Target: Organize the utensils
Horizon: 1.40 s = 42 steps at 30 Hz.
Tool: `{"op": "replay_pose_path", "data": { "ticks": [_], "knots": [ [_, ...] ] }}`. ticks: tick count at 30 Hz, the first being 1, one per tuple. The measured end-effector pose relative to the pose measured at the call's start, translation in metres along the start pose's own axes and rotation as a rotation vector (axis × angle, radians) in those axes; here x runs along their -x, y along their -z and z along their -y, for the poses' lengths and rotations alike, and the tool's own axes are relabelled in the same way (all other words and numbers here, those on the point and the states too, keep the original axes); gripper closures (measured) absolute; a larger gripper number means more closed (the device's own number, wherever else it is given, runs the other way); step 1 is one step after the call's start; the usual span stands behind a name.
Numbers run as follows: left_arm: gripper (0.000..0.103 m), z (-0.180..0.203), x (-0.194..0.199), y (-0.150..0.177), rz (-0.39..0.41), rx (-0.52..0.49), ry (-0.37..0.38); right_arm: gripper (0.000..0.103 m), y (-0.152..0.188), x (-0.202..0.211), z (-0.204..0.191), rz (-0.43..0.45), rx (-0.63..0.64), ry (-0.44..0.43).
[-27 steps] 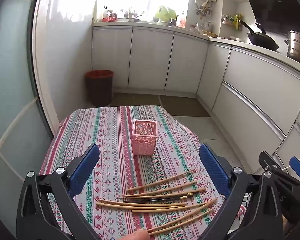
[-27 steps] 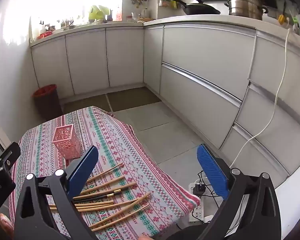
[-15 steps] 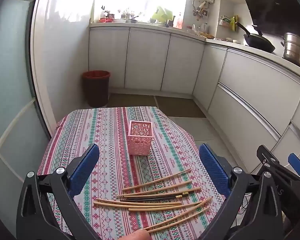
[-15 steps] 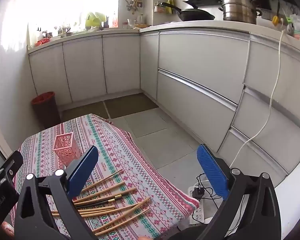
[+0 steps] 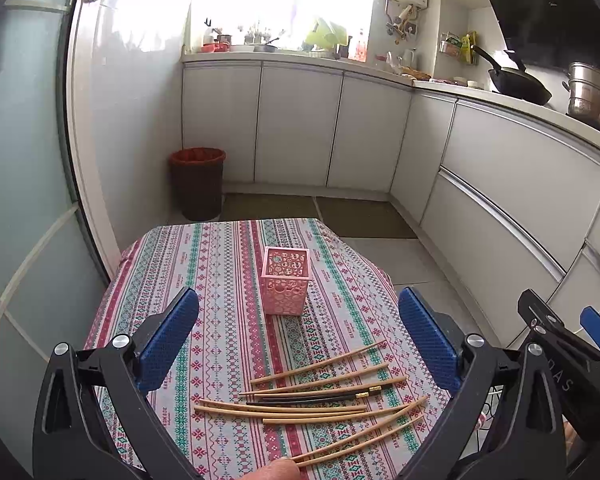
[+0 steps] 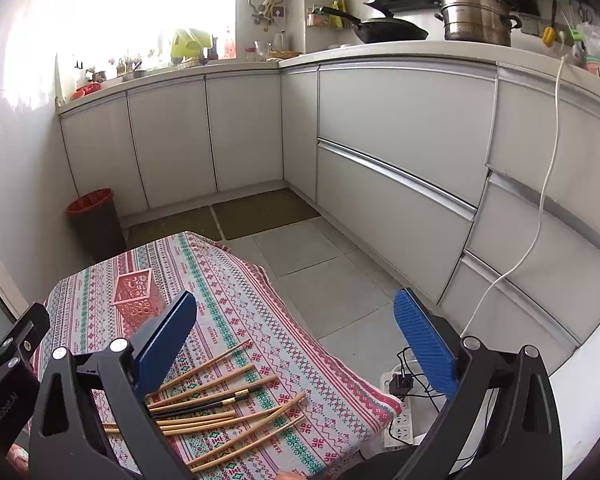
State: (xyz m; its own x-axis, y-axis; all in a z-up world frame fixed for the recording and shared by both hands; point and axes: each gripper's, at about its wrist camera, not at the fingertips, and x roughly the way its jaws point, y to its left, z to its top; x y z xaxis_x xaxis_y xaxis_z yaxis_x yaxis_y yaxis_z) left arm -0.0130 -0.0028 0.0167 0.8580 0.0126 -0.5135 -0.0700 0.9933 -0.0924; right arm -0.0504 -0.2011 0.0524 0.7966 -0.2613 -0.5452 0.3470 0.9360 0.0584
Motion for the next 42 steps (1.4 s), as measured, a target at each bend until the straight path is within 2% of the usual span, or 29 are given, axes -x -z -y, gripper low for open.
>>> {"op": "replay_pose_path", "data": {
  "ticks": [20, 42],
  "knots": [
    [0.007, -0.0003, 0.0076, -0.0011, 0.050, -0.061, -0.046, 0.007, 0.0042, 0.0023, -0.0008, -0.006, -0.022, -0.005],
    [0.007, -0.0004, 0.0061, 0.0024, 0.047, -0.081, -0.046, 0.007, 0.0096, 0.0015, 0.0076, -0.020, -0.044, 0.009]
  ]
}}
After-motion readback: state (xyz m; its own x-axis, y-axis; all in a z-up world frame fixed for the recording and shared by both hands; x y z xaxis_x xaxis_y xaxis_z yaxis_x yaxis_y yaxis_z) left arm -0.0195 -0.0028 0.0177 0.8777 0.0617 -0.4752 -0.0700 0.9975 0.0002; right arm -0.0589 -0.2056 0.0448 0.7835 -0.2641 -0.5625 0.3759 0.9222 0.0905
